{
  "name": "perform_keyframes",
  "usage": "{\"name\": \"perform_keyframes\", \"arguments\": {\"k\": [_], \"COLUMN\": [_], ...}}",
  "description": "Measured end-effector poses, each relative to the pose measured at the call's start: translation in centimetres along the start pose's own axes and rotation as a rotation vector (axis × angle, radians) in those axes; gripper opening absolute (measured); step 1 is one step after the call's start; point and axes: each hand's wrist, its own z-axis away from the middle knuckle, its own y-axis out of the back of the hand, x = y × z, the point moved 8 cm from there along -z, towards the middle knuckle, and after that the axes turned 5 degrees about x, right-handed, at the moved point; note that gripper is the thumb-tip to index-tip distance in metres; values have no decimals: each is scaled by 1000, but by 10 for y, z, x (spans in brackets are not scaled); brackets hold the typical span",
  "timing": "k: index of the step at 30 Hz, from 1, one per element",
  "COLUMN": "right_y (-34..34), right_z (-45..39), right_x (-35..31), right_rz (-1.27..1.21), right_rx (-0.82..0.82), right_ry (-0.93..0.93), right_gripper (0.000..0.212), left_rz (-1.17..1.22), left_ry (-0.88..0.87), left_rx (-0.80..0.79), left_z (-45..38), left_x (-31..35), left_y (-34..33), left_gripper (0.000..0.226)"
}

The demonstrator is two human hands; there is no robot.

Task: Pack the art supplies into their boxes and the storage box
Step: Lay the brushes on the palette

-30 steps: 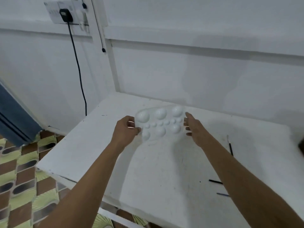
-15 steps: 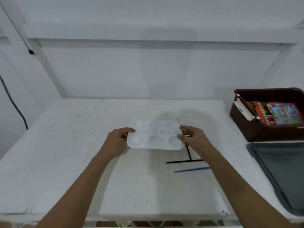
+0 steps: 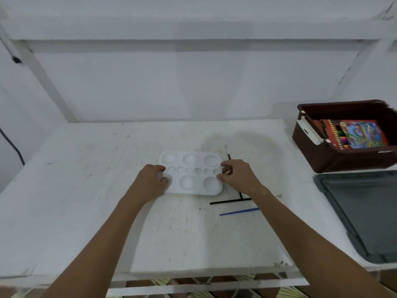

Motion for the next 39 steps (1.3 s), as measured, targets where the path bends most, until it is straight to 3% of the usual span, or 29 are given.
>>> {"name": "perform_keyframes", "arguments": {"k": [4,9,11,17,21,24,27,31,39], "right_y": [5,24,28,35,56,87,115,125,117], "right_z": [-1,-6,-6,-7,-2,7,28,56,77], "right_x": [6,20,25,33,50,69,86,107,118], "right_rz": [41,138,160,208,256,238,188,122,63], "right_rx": [-10,60,50,-7,-12,62,134,134,148], "right_ry": [-6,-29,-60,-71,-77,-119,-153,-216,-279], "right_gripper": [51,35,35,25,25,22,16,14,16], "left_rz": [-92,-183,-145,15,-31,-117,-182,-179,-197], "left_ry": [37,-23,-102,-381,-471,-553,-605,-578,-344], "left_rx": [13,261,293,98,-65,-118,-144,-116,-199], "left_z": [1,17,28,65,78,78,78,75,59], "left_x": [-4,26,49,121,146,156,164,176,197], "left_y": [-7,4,0,-50,-89,-106,-117,-123,-145], "left_gripper": [47,44,44,28,36,49,45,21,23]}}
